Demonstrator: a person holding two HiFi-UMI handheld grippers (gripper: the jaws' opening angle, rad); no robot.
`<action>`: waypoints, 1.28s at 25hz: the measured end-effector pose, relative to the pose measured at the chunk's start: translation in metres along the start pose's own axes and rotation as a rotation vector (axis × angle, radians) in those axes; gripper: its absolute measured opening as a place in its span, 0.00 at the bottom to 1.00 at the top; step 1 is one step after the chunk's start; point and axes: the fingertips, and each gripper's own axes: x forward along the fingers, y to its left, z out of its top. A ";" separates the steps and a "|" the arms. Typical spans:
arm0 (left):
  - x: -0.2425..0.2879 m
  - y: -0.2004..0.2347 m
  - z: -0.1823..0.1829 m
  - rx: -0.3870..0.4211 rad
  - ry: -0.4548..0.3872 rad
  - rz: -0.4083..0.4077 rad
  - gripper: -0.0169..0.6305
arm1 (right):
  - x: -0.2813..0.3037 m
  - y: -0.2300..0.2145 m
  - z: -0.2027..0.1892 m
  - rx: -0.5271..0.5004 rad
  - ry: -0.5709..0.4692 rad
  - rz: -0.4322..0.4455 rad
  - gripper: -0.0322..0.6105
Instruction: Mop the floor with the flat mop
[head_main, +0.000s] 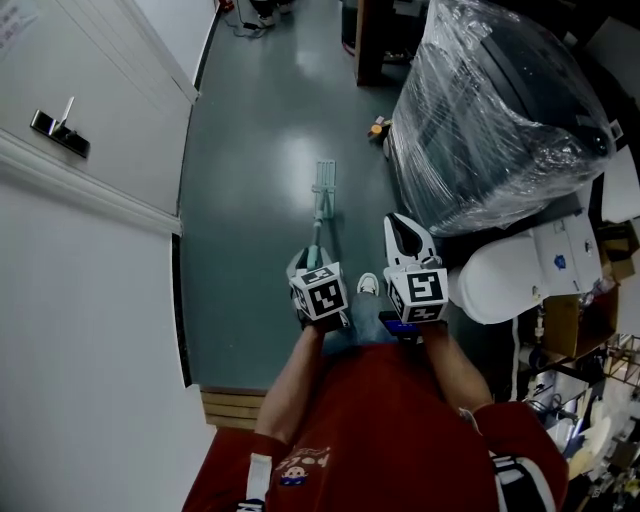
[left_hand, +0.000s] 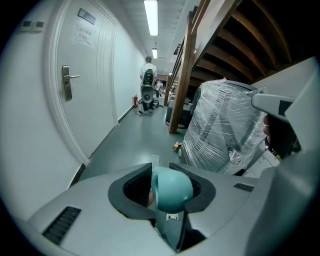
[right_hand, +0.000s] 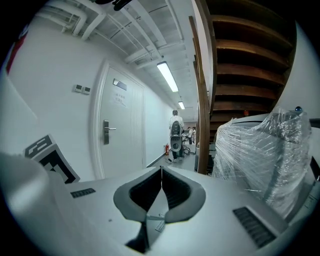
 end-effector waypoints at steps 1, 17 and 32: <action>-0.005 0.001 -0.005 0.000 0.001 -0.001 0.22 | -0.005 0.005 0.000 -0.001 -0.006 0.007 0.08; -0.044 -0.046 -0.058 -0.050 -0.005 0.055 0.22 | -0.061 -0.013 -0.015 -0.016 -0.012 0.095 0.08; -0.079 -0.131 -0.112 -0.112 -0.007 0.132 0.22 | -0.131 -0.070 -0.044 -0.028 -0.005 0.196 0.08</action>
